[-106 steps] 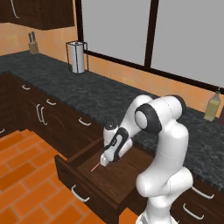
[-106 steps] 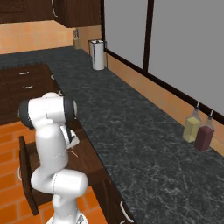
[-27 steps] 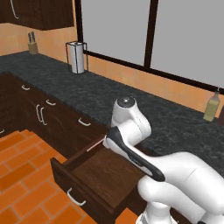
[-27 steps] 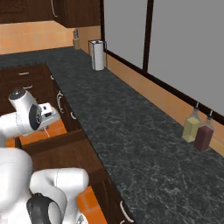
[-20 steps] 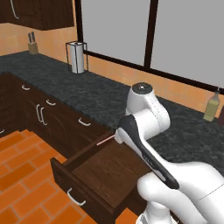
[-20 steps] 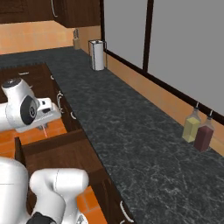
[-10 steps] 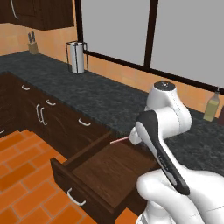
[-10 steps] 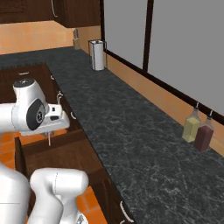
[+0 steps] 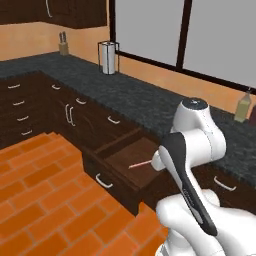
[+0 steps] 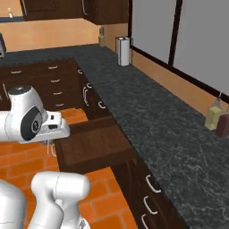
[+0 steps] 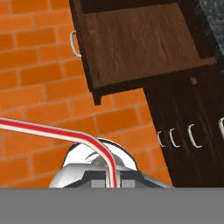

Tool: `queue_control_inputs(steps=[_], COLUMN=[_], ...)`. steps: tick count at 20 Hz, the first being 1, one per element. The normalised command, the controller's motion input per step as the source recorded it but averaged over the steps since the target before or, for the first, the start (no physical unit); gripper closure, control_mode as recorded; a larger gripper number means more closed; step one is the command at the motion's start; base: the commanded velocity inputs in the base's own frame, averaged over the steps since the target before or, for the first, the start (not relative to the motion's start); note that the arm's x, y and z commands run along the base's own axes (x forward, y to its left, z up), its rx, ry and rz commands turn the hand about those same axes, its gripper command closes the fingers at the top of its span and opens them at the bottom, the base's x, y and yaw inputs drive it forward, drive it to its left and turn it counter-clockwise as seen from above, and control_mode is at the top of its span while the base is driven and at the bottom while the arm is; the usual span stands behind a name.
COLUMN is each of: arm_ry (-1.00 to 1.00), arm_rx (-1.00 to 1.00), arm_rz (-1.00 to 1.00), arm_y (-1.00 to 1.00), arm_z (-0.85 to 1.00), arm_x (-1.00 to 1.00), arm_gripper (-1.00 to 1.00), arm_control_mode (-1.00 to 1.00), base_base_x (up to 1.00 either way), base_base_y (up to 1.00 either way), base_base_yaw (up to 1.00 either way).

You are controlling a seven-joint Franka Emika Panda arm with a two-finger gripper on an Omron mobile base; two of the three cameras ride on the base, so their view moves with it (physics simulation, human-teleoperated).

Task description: Take a straw from the drawer in front and place it inside the glass cup on the dining counter.

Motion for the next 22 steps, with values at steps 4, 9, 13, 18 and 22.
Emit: queue_control_inputs(steps=[4,9,13,18,22], arm_ry=[0.0,0.0,0.0,0.0,0.0], arm_rx=[0.0,0.0,0.0,0.0,0.0], arm_rz=[0.0,0.0,0.0,0.0,0.0], arm_y=[0.0,0.0,0.0,0.0,0.0], arm_z=[0.0,0.0,0.0,0.0,0.0], arm_x=[0.0,0.0,0.0,0.0,0.0], arm_gripper=[1.0,1.0,1.0,1.0,1.0], arm_control_mode=[1.0,1.0,1.0,1.0,1.0], base_base_x=[-0.51,-0.25,-0.01,0.81,1.0], base_base_y=[0.62,0.69,0.41,0.06,0.0], base_base_yaw=[0.81,0.81,0.56,0.03,-0.01])
